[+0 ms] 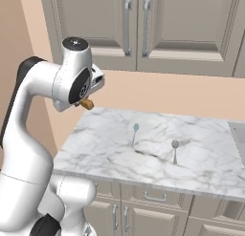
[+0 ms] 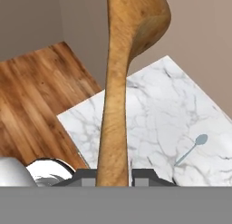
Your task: Organize the utensils by type. Pick up the wooden spoons from the counter and place them in the open cabinet. Then pick up the metallic utensils from the counter and place them in the open drawer.
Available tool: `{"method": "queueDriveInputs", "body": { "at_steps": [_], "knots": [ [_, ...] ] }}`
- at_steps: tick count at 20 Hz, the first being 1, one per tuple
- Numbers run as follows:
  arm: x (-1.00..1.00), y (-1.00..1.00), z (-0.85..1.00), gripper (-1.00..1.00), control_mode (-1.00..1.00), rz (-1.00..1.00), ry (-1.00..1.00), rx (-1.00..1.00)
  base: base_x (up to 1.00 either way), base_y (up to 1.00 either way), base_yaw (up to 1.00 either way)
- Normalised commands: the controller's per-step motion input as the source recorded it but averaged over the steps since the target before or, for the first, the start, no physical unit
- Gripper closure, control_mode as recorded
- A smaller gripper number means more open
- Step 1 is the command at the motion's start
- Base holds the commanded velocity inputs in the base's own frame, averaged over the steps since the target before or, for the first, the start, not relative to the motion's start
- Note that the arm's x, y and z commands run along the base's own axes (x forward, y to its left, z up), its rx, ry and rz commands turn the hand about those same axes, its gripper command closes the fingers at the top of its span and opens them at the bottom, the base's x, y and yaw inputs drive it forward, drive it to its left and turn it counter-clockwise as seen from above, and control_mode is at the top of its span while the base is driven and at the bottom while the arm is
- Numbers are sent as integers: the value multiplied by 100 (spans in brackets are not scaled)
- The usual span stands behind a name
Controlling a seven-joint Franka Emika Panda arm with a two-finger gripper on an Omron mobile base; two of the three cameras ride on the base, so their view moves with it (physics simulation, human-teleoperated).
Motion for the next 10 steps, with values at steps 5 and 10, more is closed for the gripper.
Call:
{"method": "queueDriveInputs", "body": {
  "at_steps": [5,10],
  "knots": [
    [0,0,0,100,100,0,0,0,-31,-4,0],
    [0,0,0,100,100,0,0,0,-38,-13,0]
  ]
}}
